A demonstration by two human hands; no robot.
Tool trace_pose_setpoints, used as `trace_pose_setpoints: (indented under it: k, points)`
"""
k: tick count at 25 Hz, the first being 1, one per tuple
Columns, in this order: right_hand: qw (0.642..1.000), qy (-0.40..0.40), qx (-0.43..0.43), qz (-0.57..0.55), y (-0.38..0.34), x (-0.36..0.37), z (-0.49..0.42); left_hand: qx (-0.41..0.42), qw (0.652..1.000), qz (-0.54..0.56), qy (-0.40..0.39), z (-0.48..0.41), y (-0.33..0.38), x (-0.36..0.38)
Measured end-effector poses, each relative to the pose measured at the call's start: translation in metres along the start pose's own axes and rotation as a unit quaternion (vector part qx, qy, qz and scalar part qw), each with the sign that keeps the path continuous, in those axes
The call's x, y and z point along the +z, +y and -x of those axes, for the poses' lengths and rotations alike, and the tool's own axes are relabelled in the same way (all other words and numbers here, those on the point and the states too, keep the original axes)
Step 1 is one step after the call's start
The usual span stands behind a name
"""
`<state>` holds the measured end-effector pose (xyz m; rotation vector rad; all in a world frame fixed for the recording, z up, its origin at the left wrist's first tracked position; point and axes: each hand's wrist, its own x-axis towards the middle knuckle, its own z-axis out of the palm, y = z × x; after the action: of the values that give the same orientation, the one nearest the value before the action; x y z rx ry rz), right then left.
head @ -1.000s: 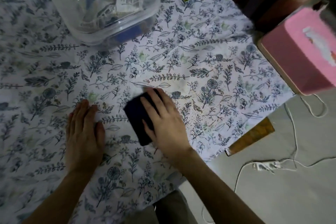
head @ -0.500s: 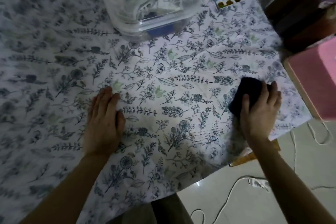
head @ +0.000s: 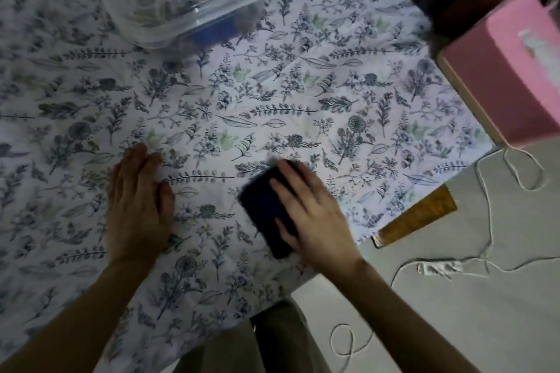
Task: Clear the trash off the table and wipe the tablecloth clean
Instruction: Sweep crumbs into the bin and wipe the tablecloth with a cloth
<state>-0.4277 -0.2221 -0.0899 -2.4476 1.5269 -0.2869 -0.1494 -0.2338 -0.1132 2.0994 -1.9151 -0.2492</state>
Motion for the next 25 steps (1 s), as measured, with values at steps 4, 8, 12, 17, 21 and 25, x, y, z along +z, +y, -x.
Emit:
trace_pose_setpoints:
  k: [4, 8, 12, 17, 21, 25]
  points:
    - [0.982, 0.072, 0.173, -0.001, 0.105, -0.042, 0.034, 0.011, 1.000, 0.000, 0.011, 0.000, -0.002, 0.001]
    - [0.943, 0.122, 0.310, 0.013, 0.151, -0.051, 0.009, 0.007, 1.000, 0.003, 0.006, -0.001, -0.002, 0.000]
    - [0.920, 0.151, 0.360, 0.039, 0.099, -0.027, -0.053, 0.002, 1.000, 0.007, 0.014, -0.001, 0.000, 0.000]
    - [0.973, 0.091, 0.213, -0.007, -0.033, 0.012, -0.101, 0.010, 1.000, 0.009, 0.015, 0.000, 0.001, 0.000]
    - [0.996, -0.002, 0.060, -0.069, -0.056, 0.014, -0.069, 0.011, 1.000, 0.019, 0.019, 0.000, 0.003, 0.001]
    - [0.998, -0.028, -0.053, -0.003, -0.009, 0.000, -0.005, 0.003, 0.999, 0.027, 0.017, -0.001, 0.003, 0.000]
